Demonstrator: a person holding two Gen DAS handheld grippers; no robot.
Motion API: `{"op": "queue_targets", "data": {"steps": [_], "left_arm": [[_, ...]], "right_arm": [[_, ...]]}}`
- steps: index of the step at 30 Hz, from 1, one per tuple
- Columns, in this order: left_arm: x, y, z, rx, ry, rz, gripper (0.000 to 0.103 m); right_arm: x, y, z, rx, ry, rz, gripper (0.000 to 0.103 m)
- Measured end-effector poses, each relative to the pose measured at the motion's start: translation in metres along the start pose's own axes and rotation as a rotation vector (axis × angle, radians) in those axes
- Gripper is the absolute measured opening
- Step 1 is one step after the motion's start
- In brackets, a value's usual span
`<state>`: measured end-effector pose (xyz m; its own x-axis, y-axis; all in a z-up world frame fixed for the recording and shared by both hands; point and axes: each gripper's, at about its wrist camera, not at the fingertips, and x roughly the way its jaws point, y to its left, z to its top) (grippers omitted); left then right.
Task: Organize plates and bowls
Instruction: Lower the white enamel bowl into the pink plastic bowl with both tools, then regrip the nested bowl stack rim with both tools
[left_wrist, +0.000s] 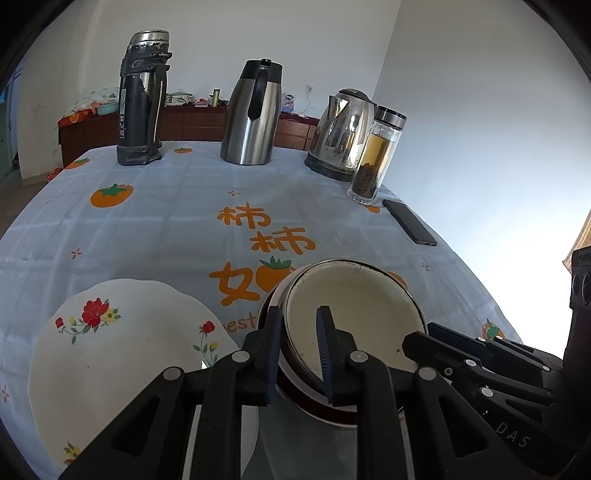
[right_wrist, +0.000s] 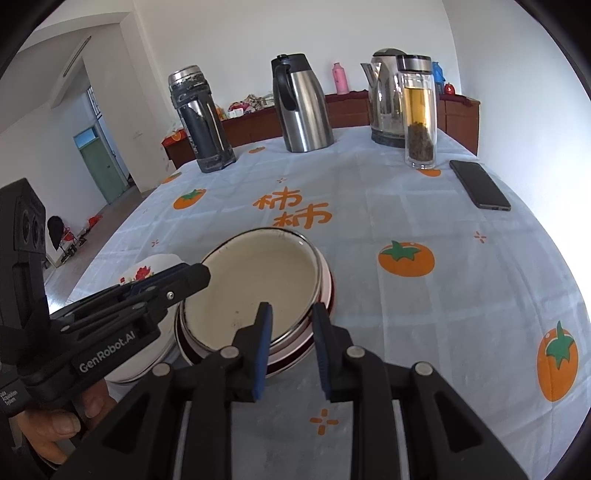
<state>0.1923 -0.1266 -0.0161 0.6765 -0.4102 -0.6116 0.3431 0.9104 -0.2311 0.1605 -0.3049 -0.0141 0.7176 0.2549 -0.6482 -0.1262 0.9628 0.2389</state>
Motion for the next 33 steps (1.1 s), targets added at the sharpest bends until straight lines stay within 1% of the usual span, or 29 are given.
{"op": "queue_targets", "data": {"steps": [7,8,11,14,20,22,26,30,31,32,33], "left_arm": [[-0.0005,-0.0007,0.0004,-0.002,-0.002,-0.003,0.021],[-0.0004,-0.0008,0.0005,-0.003,-0.001,-0.005,0.025],[0.0001,-0.0021,0.0001,-0.001,0.004,-0.015,0.031],[-0.0006,-0.0026,0.0001,0.004,0.002,-0.014,0.031],[-0.0001,-0.0025,0.0006,0.001,0.002,-0.013,0.031],[0.0002,-0.0026,0.0009,0.000,0.002,-0.012,0.032],[-0.0001,-0.0038,0.0008,0.005,0.000,-0.015,0.036],[-0.0007,-0.0035,0.0014,0.004,-0.005,-0.018,0.037],[-0.0017,-0.0029,0.0016,0.002,-0.009,-0.020,0.038],[-0.0031,-0.0023,0.0019,0.000,-0.015,-0.020,0.044],[-0.0052,-0.0018,0.0024,-0.002,-0.027,-0.019,0.049]], "right_arm": [[-0.0001,0.0011,-0.0002,-0.008,-0.003,-0.008,0.024],[-0.0002,0.0012,0.0001,-0.010,-0.004,-0.010,0.024],[-0.0004,0.0023,0.0002,-0.019,-0.011,-0.015,0.024],[0.0000,0.0028,-0.0002,-0.028,-0.015,-0.027,0.024],[-0.0005,0.0010,-0.0004,-0.022,-0.019,-0.022,0.024],[-0.0007,0.0013,-0.0007,-0.021,-0.021,-0.014,0.027],[-0.0009,0.0036,-0.0014,-0.034,-0.025,-0.020,0.029],[-0.0011,0.0034,-0.0025,-0.034,-0.026,-0.022,0.031],[-0.0012,0.0033,-0.0027,-0.033,-0.027,-0.020,0.033],[-0.0015,0.0034,-0.0026,-0.034,-0.029,-0.020,0.034],[-0.0023,0.0038,-0.0028,-0.036,-0.033,-0.022,0.038]]}}
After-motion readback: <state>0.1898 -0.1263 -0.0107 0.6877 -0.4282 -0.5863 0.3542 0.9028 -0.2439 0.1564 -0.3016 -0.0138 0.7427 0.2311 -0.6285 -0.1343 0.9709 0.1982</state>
